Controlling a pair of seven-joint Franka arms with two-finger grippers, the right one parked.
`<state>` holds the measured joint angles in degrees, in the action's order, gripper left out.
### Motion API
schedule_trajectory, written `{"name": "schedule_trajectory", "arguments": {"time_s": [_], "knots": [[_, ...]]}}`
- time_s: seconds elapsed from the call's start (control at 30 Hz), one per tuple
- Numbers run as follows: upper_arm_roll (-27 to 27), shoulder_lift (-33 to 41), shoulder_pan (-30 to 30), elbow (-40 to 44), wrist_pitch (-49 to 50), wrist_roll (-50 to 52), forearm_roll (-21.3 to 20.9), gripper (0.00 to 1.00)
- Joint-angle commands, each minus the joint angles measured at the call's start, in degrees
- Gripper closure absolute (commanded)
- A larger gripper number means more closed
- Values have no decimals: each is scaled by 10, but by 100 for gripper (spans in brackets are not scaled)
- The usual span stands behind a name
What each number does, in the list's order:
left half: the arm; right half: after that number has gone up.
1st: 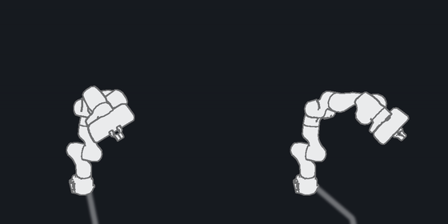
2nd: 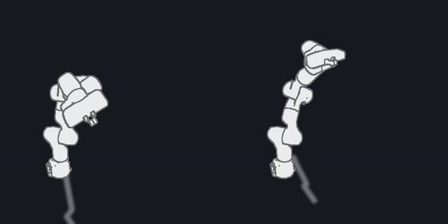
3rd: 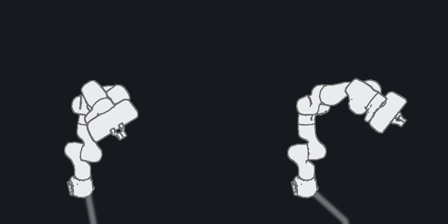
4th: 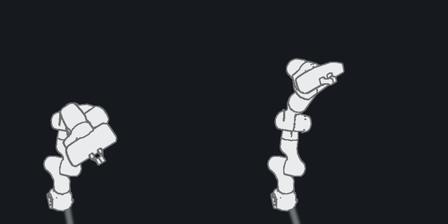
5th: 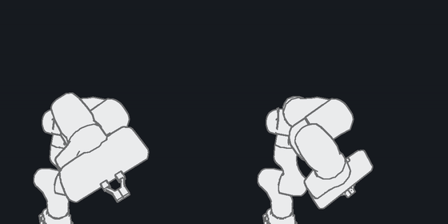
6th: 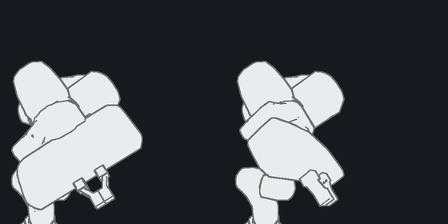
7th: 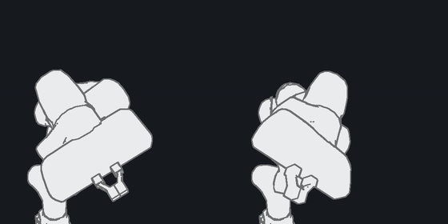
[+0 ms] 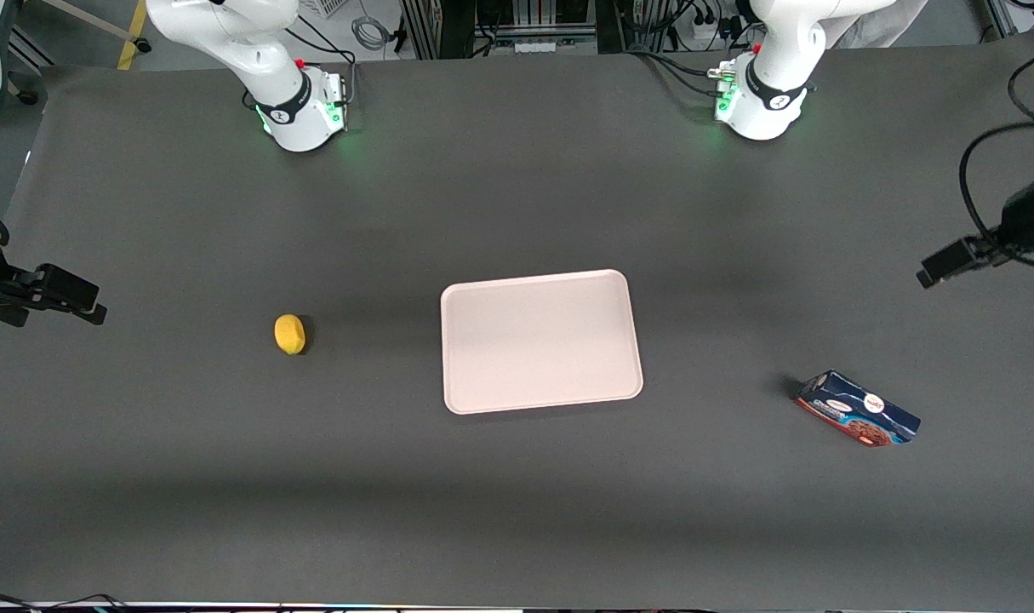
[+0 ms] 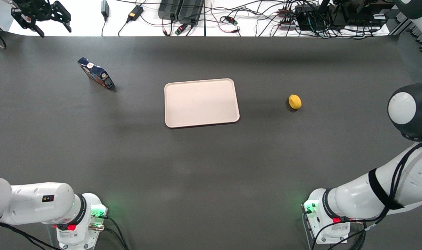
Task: Place cookie box on tray
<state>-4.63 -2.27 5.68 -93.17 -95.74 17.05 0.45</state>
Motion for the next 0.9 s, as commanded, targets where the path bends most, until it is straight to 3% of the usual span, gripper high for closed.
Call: {"name": "schedule_trajectory", "arguments": {"time_s": [0.0, 0.87], "knots": [[13, -65, -2, 41, -7, 77, -11, 0], [31, -215, -1, 33, -174, 228, -28, 0]]}}
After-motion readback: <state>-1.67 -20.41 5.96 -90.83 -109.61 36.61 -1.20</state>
